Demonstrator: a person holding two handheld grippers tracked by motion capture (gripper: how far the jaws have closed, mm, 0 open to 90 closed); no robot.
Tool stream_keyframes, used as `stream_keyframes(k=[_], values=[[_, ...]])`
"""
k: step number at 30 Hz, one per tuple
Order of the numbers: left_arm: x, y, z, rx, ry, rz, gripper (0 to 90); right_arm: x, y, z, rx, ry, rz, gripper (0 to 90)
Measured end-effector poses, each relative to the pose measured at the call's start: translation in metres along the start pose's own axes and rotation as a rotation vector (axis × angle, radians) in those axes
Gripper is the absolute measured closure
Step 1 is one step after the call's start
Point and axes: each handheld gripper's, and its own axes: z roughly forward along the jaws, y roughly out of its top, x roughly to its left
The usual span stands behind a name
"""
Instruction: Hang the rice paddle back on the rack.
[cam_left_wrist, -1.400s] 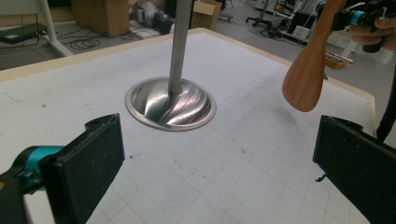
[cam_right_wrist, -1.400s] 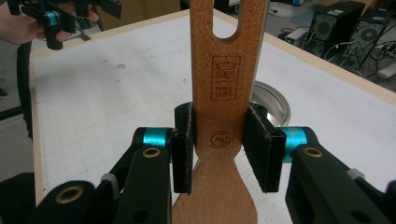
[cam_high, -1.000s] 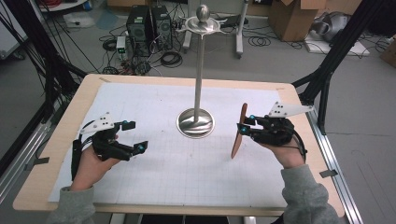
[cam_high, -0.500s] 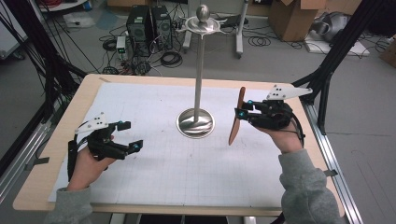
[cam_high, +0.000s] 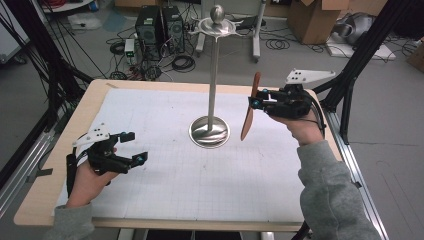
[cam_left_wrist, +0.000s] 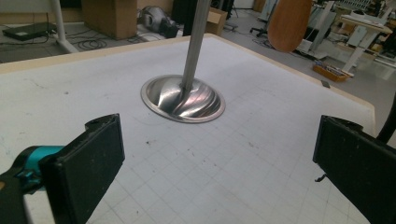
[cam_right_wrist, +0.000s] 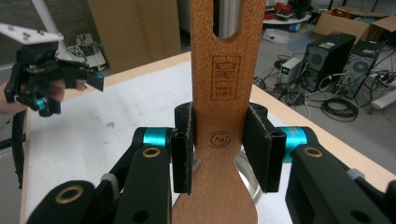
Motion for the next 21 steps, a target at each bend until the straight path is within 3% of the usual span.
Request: stream_keyframes(k=[21], values=[[0.003,0.002,-0.015,-0.038,0.016,-0.01,2.5,-0.009,0.051,0.012,-0.027,0.007,-0.004,64.6]])
